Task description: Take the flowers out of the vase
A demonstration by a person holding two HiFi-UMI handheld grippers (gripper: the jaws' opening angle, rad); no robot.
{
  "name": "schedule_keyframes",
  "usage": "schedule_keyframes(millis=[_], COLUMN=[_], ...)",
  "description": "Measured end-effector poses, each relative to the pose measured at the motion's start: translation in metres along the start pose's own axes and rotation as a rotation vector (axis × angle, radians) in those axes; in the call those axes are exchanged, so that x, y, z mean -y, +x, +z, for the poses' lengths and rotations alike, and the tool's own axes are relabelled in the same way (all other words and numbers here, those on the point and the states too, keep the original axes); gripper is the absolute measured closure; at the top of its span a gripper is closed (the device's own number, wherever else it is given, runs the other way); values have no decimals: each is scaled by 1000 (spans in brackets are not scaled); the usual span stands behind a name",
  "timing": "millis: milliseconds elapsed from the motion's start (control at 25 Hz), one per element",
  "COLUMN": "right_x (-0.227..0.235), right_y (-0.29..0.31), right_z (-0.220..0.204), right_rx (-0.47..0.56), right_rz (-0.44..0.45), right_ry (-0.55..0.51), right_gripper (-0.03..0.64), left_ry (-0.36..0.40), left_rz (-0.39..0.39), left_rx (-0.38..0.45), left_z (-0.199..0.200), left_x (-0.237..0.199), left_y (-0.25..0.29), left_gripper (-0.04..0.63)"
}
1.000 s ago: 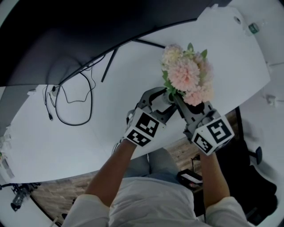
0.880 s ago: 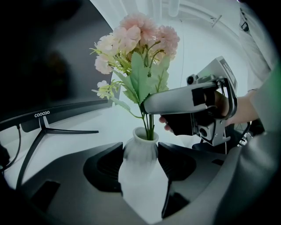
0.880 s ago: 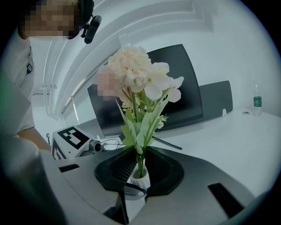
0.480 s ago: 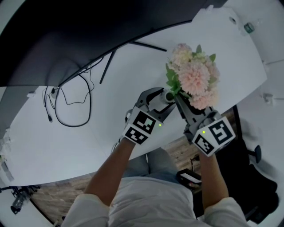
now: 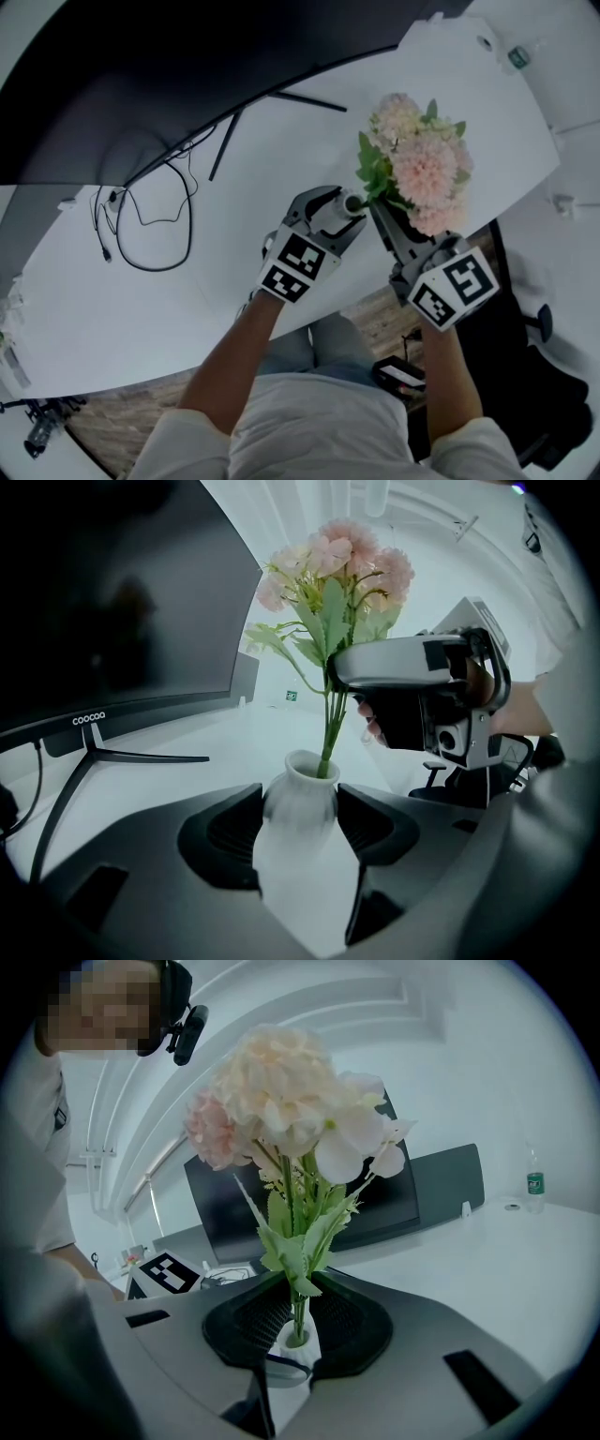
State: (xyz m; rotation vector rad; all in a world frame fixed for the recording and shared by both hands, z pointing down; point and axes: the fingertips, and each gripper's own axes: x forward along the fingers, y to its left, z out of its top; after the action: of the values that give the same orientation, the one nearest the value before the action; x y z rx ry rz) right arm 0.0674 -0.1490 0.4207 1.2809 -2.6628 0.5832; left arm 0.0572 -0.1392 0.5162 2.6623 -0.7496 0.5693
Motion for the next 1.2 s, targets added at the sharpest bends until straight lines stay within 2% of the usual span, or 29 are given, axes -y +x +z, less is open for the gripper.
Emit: schedule_keyframes(millis=[1200], right_x=[-1], right_y=[-18], right_z=[29], right_rx=[63], right_rz=[-21], right_ry=[4], right_gripper=[540], left_ry=[2], left_rz=[-4], left_rx=[-15], left_z=[-4], left_x=[-3], left_y=[0], left_gripper=[342])
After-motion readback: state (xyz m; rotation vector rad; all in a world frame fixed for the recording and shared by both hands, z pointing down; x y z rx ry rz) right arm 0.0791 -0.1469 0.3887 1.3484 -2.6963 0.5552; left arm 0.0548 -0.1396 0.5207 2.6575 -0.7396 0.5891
